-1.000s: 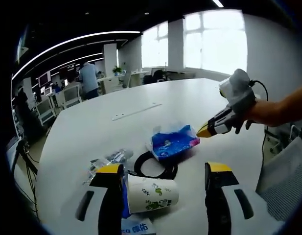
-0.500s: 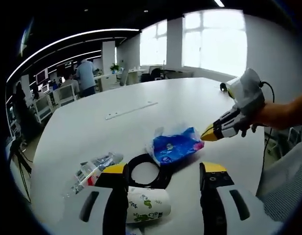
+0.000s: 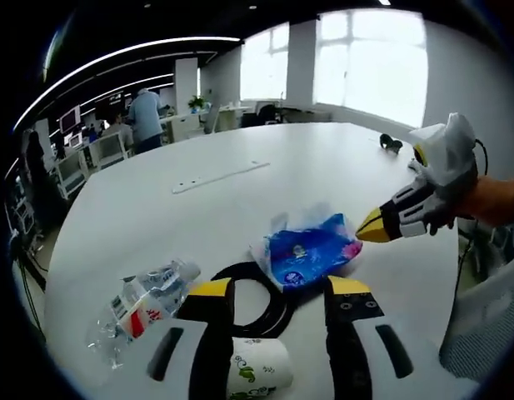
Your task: Arrange the tabletop items into an orderly group along one side of the table until the central work area is clear of visible clutter.
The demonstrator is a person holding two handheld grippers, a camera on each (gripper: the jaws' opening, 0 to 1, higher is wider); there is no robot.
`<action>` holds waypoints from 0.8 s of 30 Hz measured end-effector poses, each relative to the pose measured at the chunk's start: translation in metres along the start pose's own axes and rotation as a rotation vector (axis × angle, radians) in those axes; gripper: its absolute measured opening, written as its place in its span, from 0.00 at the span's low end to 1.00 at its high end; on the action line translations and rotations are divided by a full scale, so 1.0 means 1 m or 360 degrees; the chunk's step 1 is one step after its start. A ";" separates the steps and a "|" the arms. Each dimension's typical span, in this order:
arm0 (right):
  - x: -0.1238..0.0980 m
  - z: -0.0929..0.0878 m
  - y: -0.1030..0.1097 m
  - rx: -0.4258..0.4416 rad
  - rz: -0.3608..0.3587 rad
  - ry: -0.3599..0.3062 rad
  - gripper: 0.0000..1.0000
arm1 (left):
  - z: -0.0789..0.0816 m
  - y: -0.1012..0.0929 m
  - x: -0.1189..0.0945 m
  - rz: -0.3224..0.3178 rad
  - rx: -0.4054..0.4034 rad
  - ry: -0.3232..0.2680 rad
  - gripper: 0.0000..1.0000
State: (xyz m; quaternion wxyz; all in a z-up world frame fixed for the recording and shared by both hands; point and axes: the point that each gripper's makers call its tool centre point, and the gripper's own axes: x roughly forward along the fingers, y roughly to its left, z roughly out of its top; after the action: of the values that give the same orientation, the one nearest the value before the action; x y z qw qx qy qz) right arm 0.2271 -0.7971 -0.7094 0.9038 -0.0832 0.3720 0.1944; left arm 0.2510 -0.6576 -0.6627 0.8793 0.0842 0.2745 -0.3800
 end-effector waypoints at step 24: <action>0.003 -0.004 0.000 -0.0083 0.0022 -0.0041 0.00 | -0.017 0.009 0.043 0.0031 -0.0158 0.0205 0.17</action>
State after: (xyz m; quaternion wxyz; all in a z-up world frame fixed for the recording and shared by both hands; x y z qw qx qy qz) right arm 0.2270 -0.7973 -0.7143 0.9047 -0.1017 0.3556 0.2115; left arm 0.2739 -0.6720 -0.7007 0.8666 0.0676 0.3482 -0.3511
